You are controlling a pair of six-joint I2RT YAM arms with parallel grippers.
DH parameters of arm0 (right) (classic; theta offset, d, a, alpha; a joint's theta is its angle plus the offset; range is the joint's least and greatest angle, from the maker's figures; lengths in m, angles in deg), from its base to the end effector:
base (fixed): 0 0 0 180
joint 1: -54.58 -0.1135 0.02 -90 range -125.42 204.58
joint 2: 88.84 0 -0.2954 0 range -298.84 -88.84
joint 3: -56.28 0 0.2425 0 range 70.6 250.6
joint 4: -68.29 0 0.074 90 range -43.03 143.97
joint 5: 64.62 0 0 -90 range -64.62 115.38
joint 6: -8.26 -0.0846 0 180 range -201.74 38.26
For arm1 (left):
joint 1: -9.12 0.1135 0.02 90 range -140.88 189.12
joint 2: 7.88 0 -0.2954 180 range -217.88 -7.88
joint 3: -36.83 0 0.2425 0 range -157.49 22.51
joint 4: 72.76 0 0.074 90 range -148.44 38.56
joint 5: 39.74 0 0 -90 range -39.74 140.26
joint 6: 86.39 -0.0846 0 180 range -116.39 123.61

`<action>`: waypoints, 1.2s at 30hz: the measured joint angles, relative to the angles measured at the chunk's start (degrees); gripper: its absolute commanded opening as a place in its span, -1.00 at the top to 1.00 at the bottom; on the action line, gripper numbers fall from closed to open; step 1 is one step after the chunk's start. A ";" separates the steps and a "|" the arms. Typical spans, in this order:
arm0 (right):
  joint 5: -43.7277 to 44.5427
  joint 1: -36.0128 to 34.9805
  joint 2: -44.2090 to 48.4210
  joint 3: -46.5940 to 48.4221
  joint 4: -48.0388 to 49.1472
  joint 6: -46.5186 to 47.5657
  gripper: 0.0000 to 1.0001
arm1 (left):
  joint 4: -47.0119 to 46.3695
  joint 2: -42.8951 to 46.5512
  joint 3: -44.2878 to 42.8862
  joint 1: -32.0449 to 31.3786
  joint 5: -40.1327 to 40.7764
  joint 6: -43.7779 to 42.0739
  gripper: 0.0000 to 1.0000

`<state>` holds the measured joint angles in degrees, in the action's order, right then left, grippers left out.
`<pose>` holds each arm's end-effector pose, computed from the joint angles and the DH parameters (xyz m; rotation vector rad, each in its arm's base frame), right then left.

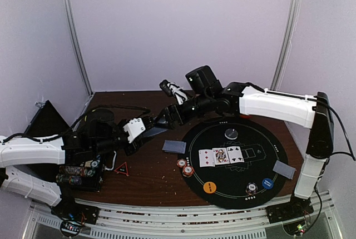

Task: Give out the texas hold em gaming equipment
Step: Pick up the poker card from the face-down deck piles.

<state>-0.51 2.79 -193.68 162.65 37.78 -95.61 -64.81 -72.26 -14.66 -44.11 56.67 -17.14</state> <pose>0.2613 0.3917 0.3328 -1.0041 1.9987 1.1362 0.1730 -0.2157 0.2695 1.1075 1.5947 -0.2697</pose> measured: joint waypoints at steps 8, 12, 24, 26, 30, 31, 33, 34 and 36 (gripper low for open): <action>4.74 0.00 -0.39 3.41 -7.28 3.23 0.15 | 0.00 0.00 0.00 0.00 0.02 0.00 0.19; 5.25 -0.22 -0.39 4.13 -9.03 4.31 0.41 | 0.17 0.00 0.00 0.00 0.02 0.00 0.19; 1.99 -0.44 -0.39 4.11 -8.57 4.48 0.47 | 0.33 0.00 0.00 0.00 0.02 -0.07 0.19; 1.75 -0.48 -0.48 4.13 -8.63 4.59 0.57 | 0.35 0.00 0.00 0.00 0.02 -0.09 0.20; 1.90 -0.50 -0.68 4.46 -9.44 4.83 0.76 | 0.39 0.00 0.00 0.00 0.02 -0.17 0.20; 2.08 -0.59 -0.68 4.55 -9.70 4.94 0.83 | 0.42 0.00 0.00 0.00 0.02 -0.20 0.19; 2.58 -0.66 -0.66 4.81 -10.43 5.14 0.89 | 0.50 -0.02 0.00 0.00 0.02 -0.20 0.19; 2.91 -0.66 -0.59 4.92 -10.84 5.33 0.90 | 0.55 -0.02 0.00 0.00 0.04 -0.20 0.20; 3.45 -0.66 -0.35 5.07 -11.58 5.68 1.00 | 0.50 -0.02 0.00 0.00 0.04 -0.20 0.19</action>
<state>2.94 2.13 -194.03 167.72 26.20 -89.93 -64.31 -72.28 -14.66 -44.11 56.72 -17.34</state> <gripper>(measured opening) 0.056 0.402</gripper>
